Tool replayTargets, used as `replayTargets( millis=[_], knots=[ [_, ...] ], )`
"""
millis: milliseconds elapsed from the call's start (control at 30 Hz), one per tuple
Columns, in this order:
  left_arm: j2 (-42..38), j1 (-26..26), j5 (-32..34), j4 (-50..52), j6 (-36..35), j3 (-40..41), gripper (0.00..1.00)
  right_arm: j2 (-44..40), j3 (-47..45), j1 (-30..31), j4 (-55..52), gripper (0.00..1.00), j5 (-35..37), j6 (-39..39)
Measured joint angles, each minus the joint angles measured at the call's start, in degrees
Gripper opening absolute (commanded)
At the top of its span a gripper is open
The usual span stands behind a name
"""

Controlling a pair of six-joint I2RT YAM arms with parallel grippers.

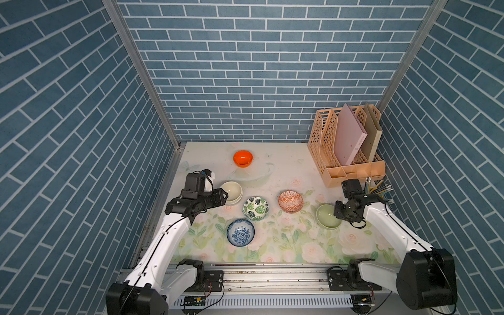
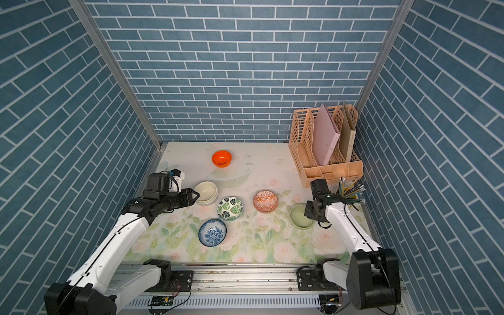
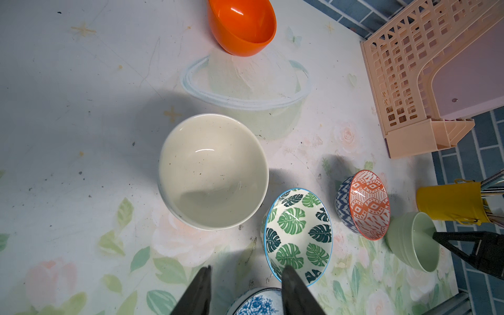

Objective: Stack the bowls
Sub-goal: Pick up the bowl from the center of the board.

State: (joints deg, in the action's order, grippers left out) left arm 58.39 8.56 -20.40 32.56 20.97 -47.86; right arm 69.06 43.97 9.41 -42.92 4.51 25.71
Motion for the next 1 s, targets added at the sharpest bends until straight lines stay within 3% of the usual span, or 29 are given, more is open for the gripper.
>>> replayTargets(
  millis=[600, 733, 1000],
  knots=[
    [-0.96, 0.11, 1.22, -0.28, 0.02, 0.66, 0.47, 1.62, -0.13, -0.11, 0.09, 0.12, -1.11, -0.04],
    [-0.96, 0.26, 1.25, -0.28, 0.02, 0.66, 0.47, 1.55, -0.13, -0.11, 0.33, 0.01, -1.97, -0.04],
    [-0.94, 0.37, 1.22, 0.11, 0.07, 0.63, 0.47, 1.36, 0.0, -0.11, 0.42, 0.0, -2.95, -0.22]
  ],
)
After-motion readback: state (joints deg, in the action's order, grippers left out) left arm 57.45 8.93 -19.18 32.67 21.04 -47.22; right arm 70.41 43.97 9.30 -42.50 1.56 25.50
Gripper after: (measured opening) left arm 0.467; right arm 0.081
